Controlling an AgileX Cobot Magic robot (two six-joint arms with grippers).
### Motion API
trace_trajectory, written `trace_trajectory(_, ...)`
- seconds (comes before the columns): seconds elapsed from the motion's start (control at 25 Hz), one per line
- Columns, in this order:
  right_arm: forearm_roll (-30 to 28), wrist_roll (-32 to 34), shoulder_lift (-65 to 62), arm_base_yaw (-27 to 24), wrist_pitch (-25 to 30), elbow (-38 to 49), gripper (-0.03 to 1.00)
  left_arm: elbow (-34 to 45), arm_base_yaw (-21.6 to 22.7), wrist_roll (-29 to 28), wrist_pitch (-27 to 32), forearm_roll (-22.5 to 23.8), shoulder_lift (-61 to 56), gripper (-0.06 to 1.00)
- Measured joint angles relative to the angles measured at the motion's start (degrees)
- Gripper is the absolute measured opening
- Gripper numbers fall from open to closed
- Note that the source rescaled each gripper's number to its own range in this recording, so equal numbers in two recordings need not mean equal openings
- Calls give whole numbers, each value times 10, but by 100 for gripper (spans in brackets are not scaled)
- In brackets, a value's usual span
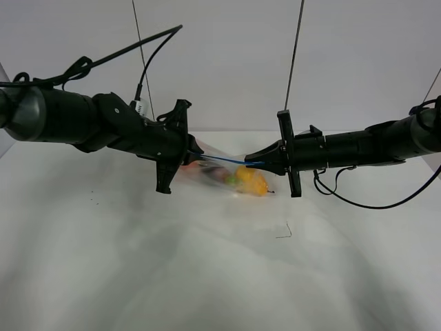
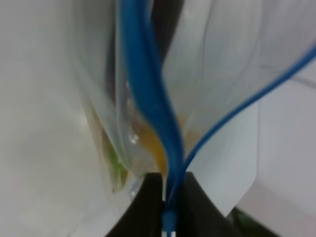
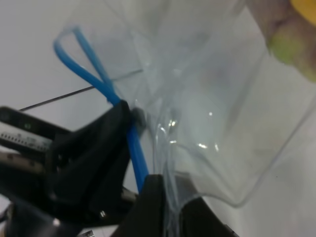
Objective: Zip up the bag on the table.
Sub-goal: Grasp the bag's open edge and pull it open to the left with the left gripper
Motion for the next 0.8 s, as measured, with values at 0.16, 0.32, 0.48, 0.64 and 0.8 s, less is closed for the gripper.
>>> trace_trajectory(0.16, 1, 0, 0, 0, 0, 0, 0, 0, 46, 14, 1, -1, -3, 0)
trace_trajectory(0.32, 1, 0, 0, 0, 0, 0, 0, 0, 96, 44, 3, 0, -3, 0)
trace_trajectory(0.48, 1, 0, 0, 0, 1, 0, 0, 0, 144, 75, 7, -1, -3, 0)
trace_trajectory(0.64, -1, 0, 0, 0, 1, 0, 0, 0, 180, 94, 8, 0, -3, 0)
trace_trajectory(0.8, -3, 0, 0, 0, 2, 0, 0, 0, 205, 98, 16, 0, -3, 0)
